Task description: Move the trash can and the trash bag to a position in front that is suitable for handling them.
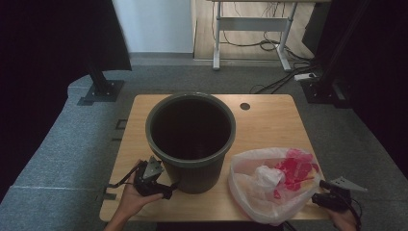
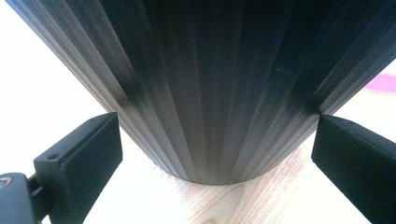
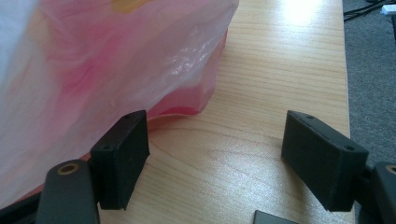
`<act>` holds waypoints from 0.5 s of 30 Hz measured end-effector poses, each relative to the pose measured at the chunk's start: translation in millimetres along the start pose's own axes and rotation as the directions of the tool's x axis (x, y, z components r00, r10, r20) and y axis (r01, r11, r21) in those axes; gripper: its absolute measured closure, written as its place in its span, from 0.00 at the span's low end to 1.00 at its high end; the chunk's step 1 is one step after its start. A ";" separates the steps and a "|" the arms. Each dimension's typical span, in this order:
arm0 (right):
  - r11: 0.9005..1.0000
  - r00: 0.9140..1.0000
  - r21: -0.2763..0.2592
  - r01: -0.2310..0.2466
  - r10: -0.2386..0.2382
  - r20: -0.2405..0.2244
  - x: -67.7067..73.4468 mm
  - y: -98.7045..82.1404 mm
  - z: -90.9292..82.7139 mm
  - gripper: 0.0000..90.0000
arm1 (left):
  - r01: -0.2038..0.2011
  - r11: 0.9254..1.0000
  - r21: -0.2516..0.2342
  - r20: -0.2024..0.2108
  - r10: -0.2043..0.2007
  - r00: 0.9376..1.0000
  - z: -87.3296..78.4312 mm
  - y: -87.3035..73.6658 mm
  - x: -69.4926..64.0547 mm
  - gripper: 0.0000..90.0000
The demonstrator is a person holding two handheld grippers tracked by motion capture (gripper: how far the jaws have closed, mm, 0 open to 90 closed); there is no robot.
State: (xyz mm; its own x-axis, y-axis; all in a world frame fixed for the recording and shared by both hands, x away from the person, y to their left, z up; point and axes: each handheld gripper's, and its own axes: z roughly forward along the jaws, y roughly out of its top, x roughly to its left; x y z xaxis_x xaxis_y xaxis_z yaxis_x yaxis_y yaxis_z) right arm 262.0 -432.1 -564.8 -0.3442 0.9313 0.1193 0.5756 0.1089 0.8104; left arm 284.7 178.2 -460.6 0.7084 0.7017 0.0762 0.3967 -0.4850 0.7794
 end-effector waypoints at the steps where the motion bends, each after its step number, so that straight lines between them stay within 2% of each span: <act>1: 1.000 1.000 0.001 0.001 -0.001 0.000 0.1 0.0 0.0 0.25 | -0.002 1.000 0.002 -0.001 0.002 1.000 0.4 0.6 0.4 0.02; 11: 1.000 1.000 -0.001 -0.003 0.003 0.000 0.0 -0.2 -0.2 0.26 | -0.005 1.000 0.016 -0.013 0.005 1.000 7.7 8.4 7.9 0.02; 15: 1.000 1.000 -0.001 -0.003 0.003 0.000 -0.1 -0.2 -0.1 0.26 | -0.016 1.000 0.023 0.008 0.016 1.000 11.0 11.7 12.9 0.03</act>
State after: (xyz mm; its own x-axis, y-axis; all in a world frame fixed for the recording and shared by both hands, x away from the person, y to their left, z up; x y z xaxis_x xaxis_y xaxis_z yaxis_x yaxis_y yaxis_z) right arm 261.8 -432.2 -564.9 -0.3425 0.9316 0.1219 0.5760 0.1057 0.8106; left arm 304.9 175.9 -457.4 0.7192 0.6898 0.0835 0.3987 -0.5082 0.7634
